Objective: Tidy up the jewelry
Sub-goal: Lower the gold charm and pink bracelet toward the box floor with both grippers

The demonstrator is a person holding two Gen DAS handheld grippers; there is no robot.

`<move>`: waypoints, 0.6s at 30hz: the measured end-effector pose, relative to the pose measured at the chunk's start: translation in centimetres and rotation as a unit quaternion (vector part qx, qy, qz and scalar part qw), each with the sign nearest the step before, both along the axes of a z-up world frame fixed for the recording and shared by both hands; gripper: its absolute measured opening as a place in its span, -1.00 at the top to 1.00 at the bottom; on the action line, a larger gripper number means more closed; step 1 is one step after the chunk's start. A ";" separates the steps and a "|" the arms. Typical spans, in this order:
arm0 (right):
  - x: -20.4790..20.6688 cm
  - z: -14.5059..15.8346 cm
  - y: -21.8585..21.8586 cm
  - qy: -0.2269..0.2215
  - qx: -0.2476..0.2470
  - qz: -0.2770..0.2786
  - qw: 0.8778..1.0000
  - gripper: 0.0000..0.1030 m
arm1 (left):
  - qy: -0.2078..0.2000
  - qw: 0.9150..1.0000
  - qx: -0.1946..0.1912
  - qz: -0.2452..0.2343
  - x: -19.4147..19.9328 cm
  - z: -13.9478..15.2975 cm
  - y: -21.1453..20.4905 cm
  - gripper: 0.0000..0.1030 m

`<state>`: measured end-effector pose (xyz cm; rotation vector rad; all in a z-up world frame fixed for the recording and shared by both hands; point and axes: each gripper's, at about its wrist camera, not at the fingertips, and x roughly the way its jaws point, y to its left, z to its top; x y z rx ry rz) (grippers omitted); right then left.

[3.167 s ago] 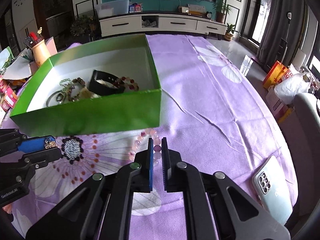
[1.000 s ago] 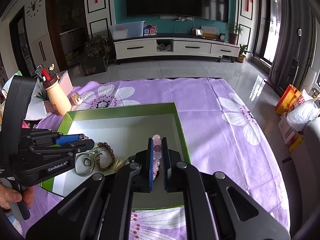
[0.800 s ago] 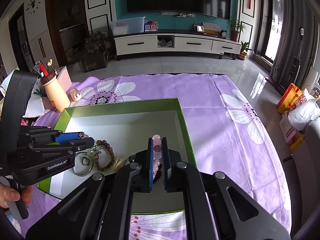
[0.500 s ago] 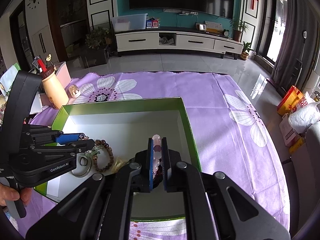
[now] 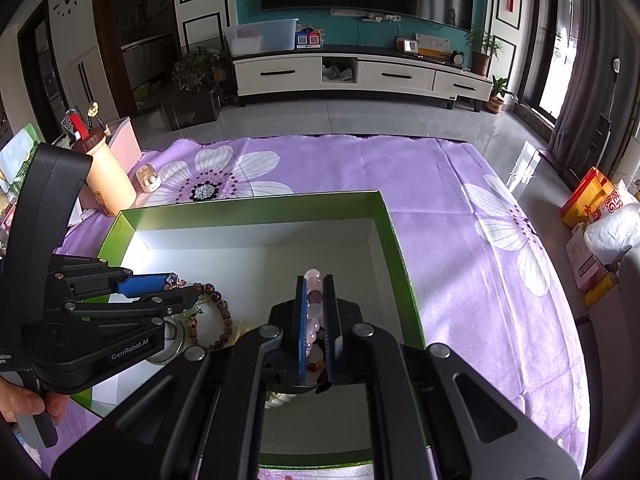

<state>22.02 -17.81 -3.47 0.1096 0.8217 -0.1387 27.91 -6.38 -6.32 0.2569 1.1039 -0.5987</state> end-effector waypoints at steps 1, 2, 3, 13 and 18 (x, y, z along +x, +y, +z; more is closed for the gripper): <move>0.1 -0.1 -0.1 0.001 0.003 0.000 1.000 0.87 | 0.000 1.000 0.001 0.001 0.1 -0.1 0.0 0.59; 0.3 -0.3 -0.1 0.003 0.004 -0.001 1.000 0.87 | 0.000 1.000 0.002 0.001 0.2 -0.2 0.0 0.59; 0.4 -0.4 -0.2 0.005 0.003 -0.001 1.000 0.87 | 0.000 1.000 0.004 0.001 0.2 -0.2 0.0 0.59; 1.4 -1.4 -0.3 0.016 0.009 0.001 1.000 0.87 | 0.001 1.000 0.018 -0.001 0.7 -0.6 -0.4 0.59; 1.7 -1.5 -0.2 0.019 0.009 0.001 1.000 0.87 | 0.002 1.000 0.025 -0.002 0.7 -0.8 -0.5 0.59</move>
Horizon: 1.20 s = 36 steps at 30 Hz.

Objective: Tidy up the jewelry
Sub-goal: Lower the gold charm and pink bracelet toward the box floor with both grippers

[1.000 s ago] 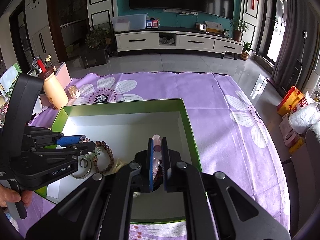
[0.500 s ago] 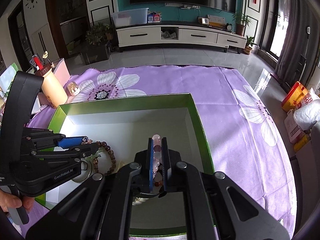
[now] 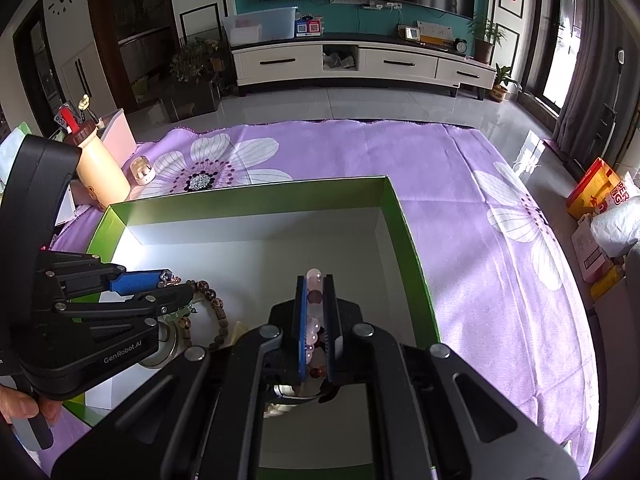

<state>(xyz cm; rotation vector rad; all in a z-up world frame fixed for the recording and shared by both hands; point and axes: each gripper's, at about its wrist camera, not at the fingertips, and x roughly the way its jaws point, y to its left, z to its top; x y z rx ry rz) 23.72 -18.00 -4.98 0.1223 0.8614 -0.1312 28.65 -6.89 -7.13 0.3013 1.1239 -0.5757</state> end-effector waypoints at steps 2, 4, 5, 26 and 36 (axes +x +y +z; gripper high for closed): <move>0.0 0.0 0.0 0.001 0.000 0.000 1.000 0.87 | 0.002 1.000 0.001 0.000 0.0 -0.1 -0.1 0.59; 0.0 -0.1 0.0 0.002 0.000 0.000 1.000 0.87 | 0.003 1.000 0.004 0.000 0.0 -0.2 -0.1 0.59; 0.1 -0.1 0.0 0.003 0.000 0.000 1.000 0.87 | 0.004 1.000 0.005 0.000 0.0 -0.2 -0.2 0.59; 0.9 -1.2 0.0 0.023 0.002 0.001 1.000 0.87 | 0.014 1.000 0.020 0.002 0.1 -1.0 -0.1 0.58; 1.1 -1.4 0.0 0.030 0.000 0.000 1.000 0.87 | 0.011 0.999 0.032 -0.004 -0.1 -1.0 -0.3 0.58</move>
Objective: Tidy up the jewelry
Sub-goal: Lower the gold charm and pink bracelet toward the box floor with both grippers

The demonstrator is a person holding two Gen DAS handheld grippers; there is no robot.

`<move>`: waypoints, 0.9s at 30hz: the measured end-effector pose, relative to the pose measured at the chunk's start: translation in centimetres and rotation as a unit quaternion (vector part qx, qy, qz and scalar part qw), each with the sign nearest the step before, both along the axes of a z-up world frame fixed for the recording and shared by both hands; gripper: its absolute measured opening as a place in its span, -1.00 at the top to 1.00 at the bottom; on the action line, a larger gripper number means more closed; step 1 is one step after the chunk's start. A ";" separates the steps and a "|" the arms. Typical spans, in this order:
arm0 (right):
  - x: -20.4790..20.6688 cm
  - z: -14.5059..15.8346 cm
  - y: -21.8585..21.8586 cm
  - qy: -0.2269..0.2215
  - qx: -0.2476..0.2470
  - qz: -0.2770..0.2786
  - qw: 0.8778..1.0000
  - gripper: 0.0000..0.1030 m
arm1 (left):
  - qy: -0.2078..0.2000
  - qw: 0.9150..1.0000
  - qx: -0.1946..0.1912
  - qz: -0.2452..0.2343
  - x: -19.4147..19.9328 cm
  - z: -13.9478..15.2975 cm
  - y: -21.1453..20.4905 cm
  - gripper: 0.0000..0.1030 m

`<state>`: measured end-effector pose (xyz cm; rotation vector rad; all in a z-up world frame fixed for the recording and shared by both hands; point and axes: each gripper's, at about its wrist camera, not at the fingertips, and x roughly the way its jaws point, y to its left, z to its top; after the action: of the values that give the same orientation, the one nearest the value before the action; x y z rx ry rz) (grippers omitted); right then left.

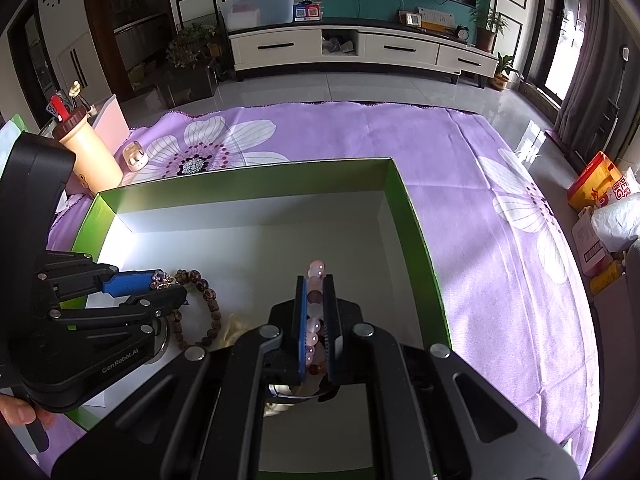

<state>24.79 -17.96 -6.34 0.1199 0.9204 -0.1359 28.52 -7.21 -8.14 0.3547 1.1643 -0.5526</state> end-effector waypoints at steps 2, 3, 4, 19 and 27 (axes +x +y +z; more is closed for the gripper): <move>0.0 0.0 -0.2 0.000 0.003 -0.002 1.000 0.87 | -0.001 1.000 0.003 -0.001 0.0 0.0 0.0 0.58; 0.0 0.0 -0.2 0.001 0.004 -0.002 1.000 0.87 | 0.000 1.000 0.005 -0.001 0.1 -0.1 0.0 0.58; 0.0 -0.1 -0.3 0.001 0.005 -0.003 1.000 0.87 | 0.001 1.000 0.006 -0.001 0.1 -0.1 0.0 0.58; -0.2 -0.8 -0.6 0.009 0.019 -0.007 1.000 0.87 | -0.004 1.000 0.020 -0.008 -0.4 -0.4 -0.7 0.58; -0.3 -1.0 -0.7 0.010 0.022 -0.007 1.000 0.87 | -0.005 1.000 0.027 -0.011 -0.6 -0.5 -0.9 0.58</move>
<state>24.52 -18.70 -7.38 0.1650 0.9437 -0.1303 27.92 -8.13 -8.64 0.4166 1.1683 -0.5400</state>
